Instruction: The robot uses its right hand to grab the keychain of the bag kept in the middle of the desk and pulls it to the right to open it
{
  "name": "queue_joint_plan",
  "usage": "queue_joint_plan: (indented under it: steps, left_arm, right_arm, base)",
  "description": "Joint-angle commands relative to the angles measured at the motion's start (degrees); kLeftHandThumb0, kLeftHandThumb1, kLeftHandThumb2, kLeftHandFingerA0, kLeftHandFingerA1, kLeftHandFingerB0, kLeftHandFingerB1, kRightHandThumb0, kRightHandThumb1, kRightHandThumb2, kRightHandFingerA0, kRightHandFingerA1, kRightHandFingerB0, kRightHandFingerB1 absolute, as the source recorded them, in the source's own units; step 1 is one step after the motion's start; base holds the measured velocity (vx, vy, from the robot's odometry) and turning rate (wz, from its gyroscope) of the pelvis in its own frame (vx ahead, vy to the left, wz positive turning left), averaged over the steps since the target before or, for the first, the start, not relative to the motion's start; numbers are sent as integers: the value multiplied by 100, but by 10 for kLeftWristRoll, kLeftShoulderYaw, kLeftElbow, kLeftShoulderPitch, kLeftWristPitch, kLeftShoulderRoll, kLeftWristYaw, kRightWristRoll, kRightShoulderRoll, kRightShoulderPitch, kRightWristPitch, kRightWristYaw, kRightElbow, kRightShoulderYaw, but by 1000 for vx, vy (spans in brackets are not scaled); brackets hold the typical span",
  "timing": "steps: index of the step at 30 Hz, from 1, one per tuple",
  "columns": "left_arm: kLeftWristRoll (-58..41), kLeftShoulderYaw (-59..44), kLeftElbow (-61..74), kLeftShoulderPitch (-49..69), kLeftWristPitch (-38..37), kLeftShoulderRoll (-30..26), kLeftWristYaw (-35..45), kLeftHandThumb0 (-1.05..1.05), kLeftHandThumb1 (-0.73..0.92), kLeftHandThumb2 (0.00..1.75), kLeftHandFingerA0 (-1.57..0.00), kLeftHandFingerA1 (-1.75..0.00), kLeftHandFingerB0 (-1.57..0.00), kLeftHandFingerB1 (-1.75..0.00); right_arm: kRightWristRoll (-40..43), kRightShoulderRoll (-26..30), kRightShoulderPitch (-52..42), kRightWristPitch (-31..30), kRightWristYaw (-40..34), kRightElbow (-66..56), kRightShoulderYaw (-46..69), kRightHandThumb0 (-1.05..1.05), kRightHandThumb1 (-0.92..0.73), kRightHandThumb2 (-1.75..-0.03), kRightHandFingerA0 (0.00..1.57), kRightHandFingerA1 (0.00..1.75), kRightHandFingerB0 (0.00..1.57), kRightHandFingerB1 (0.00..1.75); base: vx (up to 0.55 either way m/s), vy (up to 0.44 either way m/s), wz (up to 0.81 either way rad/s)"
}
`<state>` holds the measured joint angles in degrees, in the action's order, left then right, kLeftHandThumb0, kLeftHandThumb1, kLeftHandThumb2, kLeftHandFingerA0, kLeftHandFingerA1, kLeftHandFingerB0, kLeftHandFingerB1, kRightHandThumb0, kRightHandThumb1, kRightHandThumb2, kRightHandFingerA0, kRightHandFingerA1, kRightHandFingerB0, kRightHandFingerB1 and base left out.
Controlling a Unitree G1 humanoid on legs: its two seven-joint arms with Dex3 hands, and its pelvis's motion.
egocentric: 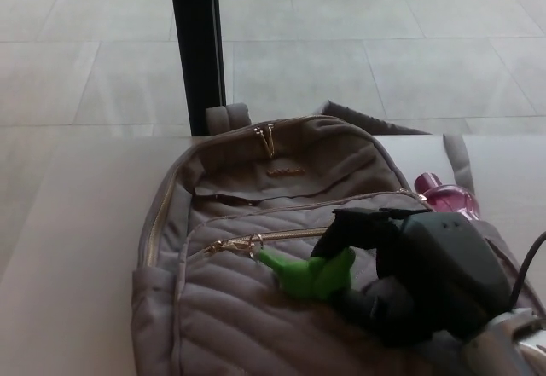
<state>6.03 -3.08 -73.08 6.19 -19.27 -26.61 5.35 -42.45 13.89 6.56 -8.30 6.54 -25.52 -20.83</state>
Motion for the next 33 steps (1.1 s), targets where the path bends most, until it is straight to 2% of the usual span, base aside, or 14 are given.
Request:
queue_joint_plan:
  steps: [1,4,7,8,10,11,17,18,20,25,26,27,31,33]
  left_arm:
    - [8,2,0,7,-14,-6,-8,-80,81,65,-81,-65,-68,-47]
    - [16,10,-5,8,-14,-8,-10,-80,83,65,-77,-64,-67,-46]
    - [17,13,-5,8,-13,-9,-10,-78,83,65,-77,-65,-68,-46]
    - [21,18,-2,9,-15,-9,-12,-80,84,66,-74,-67,-69,-47]
    - [21,21,-1,10,-17,-10,-14,-80,84,65,-75,-68,-69,-47]
    - [23,24,0,11,-19,-12,-12,-80,84,65,-77,-69,-70,-47]
    - [22,29,2,11,-18,-14,-12,-79,84,65,-75,-67,-69,-46]
    - [20,28,7,13,-14,-13,-12,-77,83,65,-74,-66,-69,-46]
    - [29,37,3,11,-18,-14,-16,-78,83,65,-73,-64,-70,-46]
    - [35,43,-4,9,-20,-15,-19,-78,83,65,-72,-67,-70,-46]
    - [34,43,-4,9,-24,-16,-17,-77,83,65,-73,-66,-70,-46]
    - [25,35,-4,9,-18,-12,-13,-77,81,65,-74,-65,-69,-46]
    - [30,39,-4,8,-19,-15,-13,-75,83,65,-76,-65,-68,-46]
    - [36,44,-2,9,-23,-16,-20,-76,84,65,-76,-66,-68,-46]
  right_arm:
    - [-8,10,44,-81,103,-6,17,-30,-48,-87,121,168,88,123]
    - [-9,13,54,-76,111,-5,16,-35,-49,-83,103,175,91,92]
    - [-8,13,54,-75,113,-3,17,-34,-49,-82,102,175,91,89]
    - [-5,19,53,-69,117,-5,18,-35,-47,-88,104,175,94,105]
    - [-3,21,52,-68,121,-6,18,-34,-45,-92,105,175,96,98]
    - [-8,31,48,-58,123,-3,14,-34,-42,-106,104,175,91,132]
    - [-16,34,38,-42,100,1,10,-30,-44,-115,107,175,88,151]
    - [-23,35,37,-38,91,4,9,-33,-50,-107,107,175,88,146]
    - [-26,36,36,-39,93,2,8,-37,-46,-114,128,158,90,104]
    - [-26,36,31,-12,65,12,8,-32,-49,-114,109,175,86,95]
    - [-22,33,29,-1,50,14,11,-35,-53,-118,125,136,88,100]
    - [-24,32,29,0,47,10,12,-33,-50,-116,108,175,86,105]
    - [-17,17,25,13,14,12,22,-29,-47,-128,100,175,73,175]
    - [-14,5,27,17,-4,14,30,-29,-49,-128,100,175,73,175]
  base:
    - [0,0,0]
    - [0,0,0]
    - [0,0,0]
    - [0,0,0]
    - [0,0,0]
    - [0,0,0]
    - [0,0,0]
    - [0,0,0]
    - [0,0,0]
    - [0,0,0]
    - [0,0,0]
    - [0,0,0]
    - [0,0,0]
    - [0,0,0]
